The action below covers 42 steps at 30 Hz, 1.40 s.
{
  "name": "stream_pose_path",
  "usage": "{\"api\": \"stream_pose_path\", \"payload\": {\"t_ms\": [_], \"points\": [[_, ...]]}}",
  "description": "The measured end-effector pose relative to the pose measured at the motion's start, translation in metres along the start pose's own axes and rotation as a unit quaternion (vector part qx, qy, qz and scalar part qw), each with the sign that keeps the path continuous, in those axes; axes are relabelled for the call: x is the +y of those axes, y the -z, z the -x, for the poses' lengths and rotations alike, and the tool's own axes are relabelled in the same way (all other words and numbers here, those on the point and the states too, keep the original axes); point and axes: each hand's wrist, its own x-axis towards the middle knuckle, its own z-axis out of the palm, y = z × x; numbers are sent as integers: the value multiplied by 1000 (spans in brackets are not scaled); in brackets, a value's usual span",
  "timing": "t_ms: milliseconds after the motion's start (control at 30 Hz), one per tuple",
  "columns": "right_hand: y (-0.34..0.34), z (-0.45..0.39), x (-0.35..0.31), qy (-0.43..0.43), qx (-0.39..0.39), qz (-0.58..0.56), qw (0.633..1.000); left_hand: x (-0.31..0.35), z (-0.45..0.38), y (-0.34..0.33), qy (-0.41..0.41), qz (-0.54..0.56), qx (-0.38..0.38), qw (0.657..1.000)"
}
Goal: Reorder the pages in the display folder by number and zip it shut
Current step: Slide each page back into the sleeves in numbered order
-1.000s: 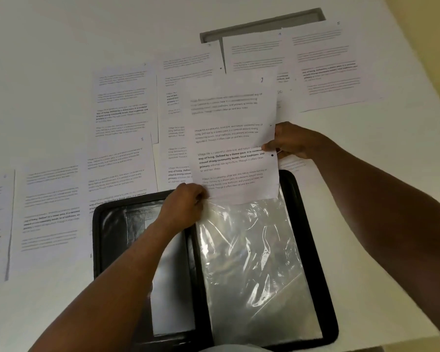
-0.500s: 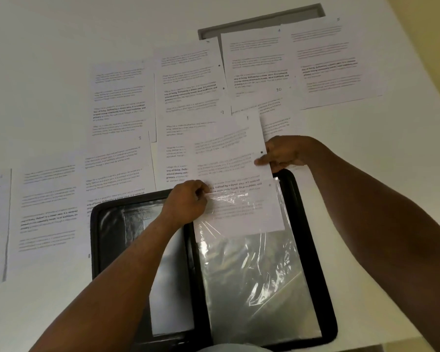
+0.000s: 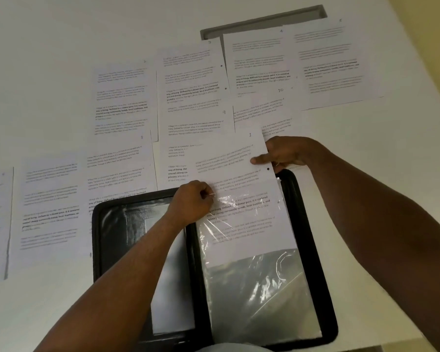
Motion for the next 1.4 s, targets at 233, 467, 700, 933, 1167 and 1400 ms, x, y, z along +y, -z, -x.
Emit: {"api": "stream_pose_path", "payload": {"t_ms": [233, 467, 700, 933, 1167, 1400], "points": [[-2, -1, -8, -57, -10, 169, 984, 2, -2, -1, -2, 4, 1, 1000], [-14, -7, -9, 110, 118, 107, 981, 1, -2, -4, -4, -6, -5, 1000], [-15, -11, -26, 92, 30, 287, 953, 0, -2, -5, -12, -17, -2, 1000], [-34, -19, -48, 66, -56, 447, 890, -1, -5, -5, -18, -24, 0, 1000], [-63, -19, -50, 82, -98, 452, 883, -1, -4, -6, -20, -17, 8, 1000], [-78, -17, -48, 72, -107, 489, 863, -6, -7, -9, -24, 1, 15, 1000]]}}
